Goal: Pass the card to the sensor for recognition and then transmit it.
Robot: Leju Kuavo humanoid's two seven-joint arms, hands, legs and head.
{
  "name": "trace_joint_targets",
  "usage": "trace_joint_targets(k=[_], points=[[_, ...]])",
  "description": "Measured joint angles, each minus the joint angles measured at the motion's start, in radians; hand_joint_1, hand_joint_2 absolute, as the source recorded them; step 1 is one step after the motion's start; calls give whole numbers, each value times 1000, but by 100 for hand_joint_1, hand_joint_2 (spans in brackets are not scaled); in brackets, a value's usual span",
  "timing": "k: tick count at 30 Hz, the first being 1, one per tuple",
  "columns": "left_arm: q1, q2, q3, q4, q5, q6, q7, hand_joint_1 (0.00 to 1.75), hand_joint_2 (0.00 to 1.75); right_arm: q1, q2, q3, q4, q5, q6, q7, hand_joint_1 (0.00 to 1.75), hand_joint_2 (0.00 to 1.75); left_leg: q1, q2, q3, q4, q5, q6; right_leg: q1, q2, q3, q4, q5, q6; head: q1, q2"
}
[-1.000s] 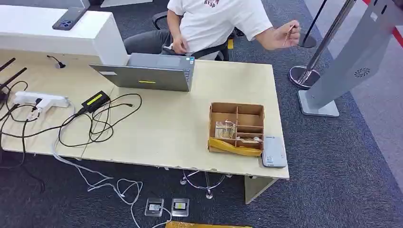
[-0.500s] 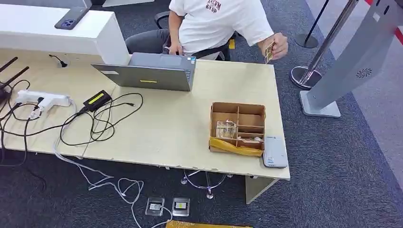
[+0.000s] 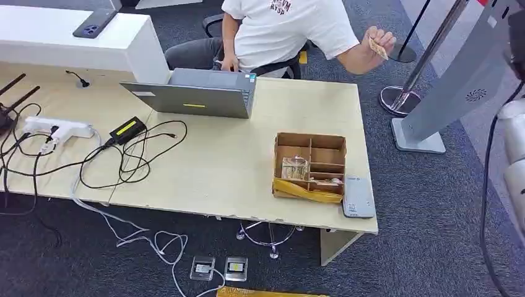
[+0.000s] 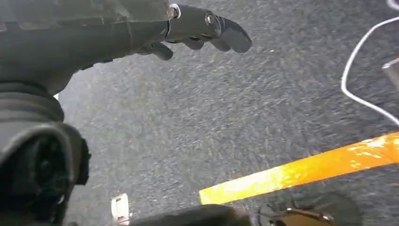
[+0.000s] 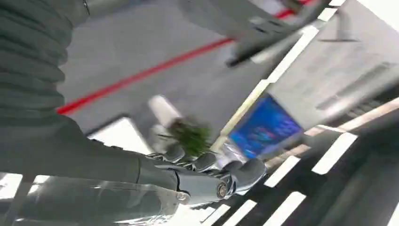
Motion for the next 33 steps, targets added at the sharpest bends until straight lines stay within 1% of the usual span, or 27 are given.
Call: trace_joint_targets(k=[1, 2, 3, 4, 5, 6, 7, 8, 9, 10, 11, 12, 13, 14, 15, 17, 20, 22, 26, 33], points=[[0, -2, 0, -1, -6, 0, 0, 0, 0, 84, -15, 78, -49, -100, 85, 124, 0, 175, 7, -7, 6, 0, -1, 1, 6, -3, 15, -6, -2, -1, -6, 0], [1, -4, 0, -1, -10, 0, 0, 0, 0, 174, -35, 162, -137, -240, 236, 281, 0, 175, 10, -19, 8, 1, -2, 2, 9, -13, 24, -11, -1, 0, 3, 0], [7, -4, 0, -1, -11, 0, 0, 0, 0, 245, -53, 238, -212, -343, 325, 400, 0, 175, 7, -14, 6, 4, -2, 2, 6, -9, 18, -10, 1, 2, 18, 0], [12, -2, 0, -1, -11, 0, 4, 0, 0, 290, -76, 314, -309, -438, 388, 509, 0, 175, -1, -5, -4, 4, -1, 3, -3, 2, 5, -4, 4, 6, 24, 0], [16, 0, 0, -1, -7, 0, 8, 0, 0, 315, -116, 429, -439, -510, 387, 589, 0, 175, -11, 2, -20, 5, 2, 6, -14, 9, -13, 6, 7, 9, 23, 0], [19, 1, 0, -1, -3, 0, 11, 0, 0, 320, -149, 549, -583, -549, 353, 628, 0, 175, -19, 6, -36, 5, 3, 7, -23, 13, -29, 16, 8, 12, 24, 0], [23, 7, 0, 0, 8, 0, 15, 0, 0, 310, -171, 682, -732, -567, 306, 647, 0, 175, -25, 19, -60, 5, 3, 7, -28, 24, -42, 23, 9, 11, 24, 0], [24, 13, 0, 2, 18, -1, 19, 0, 0, 290, -163, 797, -836, -576, 286, 656, 0, 175, -25, 41, -53, 4, -6, 1, -28, 46, -45, 21, 10, 10, 23, 0], [21, 19, 0, 2, 26, -1, 20, 0, 0, 283, -143, 907, -908, -583, 282, 659, 0, 175, -23, 57, -42, 3, -11, 1, -26, 62, -40, 21, 9, 7, 15, 0], [10, 19, -3, 1, 34, -2, 20, 0, 0, 285, -128, 1015, -960, -588, 279, 659, 0, 175, -19, 62, -31, 4, -16, 3, -21, 66, -32, 19, 8, 5, 9, 0], [-1, 18, -5, 0, 42, -2, 21, 0, 0, 291, -125, 1102, -987, -593, 277, 660, 0, 175, -15, 58, -25, 4, -16, 3, -18, 61, -25, 18, 6, 4, 7, 0], [-10, 16, -5, -3, 47, -2, 21, 0, 0, 305, -124, 1168, -1012, -596, 277, 660, 0, 175, -12, 46, -24, 4, -12, 4, -14, 47, -22, 18, 3, 4, 7, 0], [-15, 15, -5, -6, 53, -2, 22, 0, 0, 315, -124, 1224, -1036, -596, 275, 661, 0, 175, -12, 31, -28, 5, -7, 4, -14, 32, -21, 18, 2, 3, 10, 0], [-14, 14, -6, -10, 55, -2, 22, 0, 0, 316, -124, 1287, -1069, -597, 273, 661, 0, 175, -12, 20, -15, 5, -3, 2, -14, 22, -23, 18, 2, 3, 8, 0], [-12, 14, -7, -13, 60, -2, 22, 0, 0, 313, -123, 1348, -1101, -597, 272, 659, 0, 175, -11, 11, -21, 5, 2, 0, -13, 13, -26, 18, 3, 3, 8, 0], [-5, 14, -10, -14, 71, -2, 23, 0, 0, 314, -121, 1433, -1139, -598, 269, 656, 0, 175, -8, 2, -23, 5, 4, -1, -10, 6, -24, 18, 4, 3, 9, 0], [6, 19, -11, -16, 84, -2, 24, 0, 0, 319, -119, 1557, -1174, -596, 267, 654, 0, 175, -8, -1, -24, 5, 3, -1, -10, 2, -24, 18, 3, 2, 8, 0], [5, 20, -13, -21, 85, -2, 24, 0, 0, 321, -118, 1617, -1198, -596, 267, 655, 0, 175, -8, -1, -24, 5, 3, -1, -10, 2, -24, 18, 2, 1, 8, 0], [5, 21, -13, -26, 86, -2, 28, 0, 0, 323, -118, 1687, -1217, -599, 266, 658, 0, 175, -8, 0, -24, 5, 3, -2, -10, 3, -23, 18, 2, 1, 8, 0], [7, 25, -30, -34, 90, -2, 40, 0, 0, 327, -117, 1754, -1221, -604, 268, 655, 0, 175, -8, 0, -24, 5, 3, -2, -10, 2, -23, 18, 3, 1, 8, 0]])
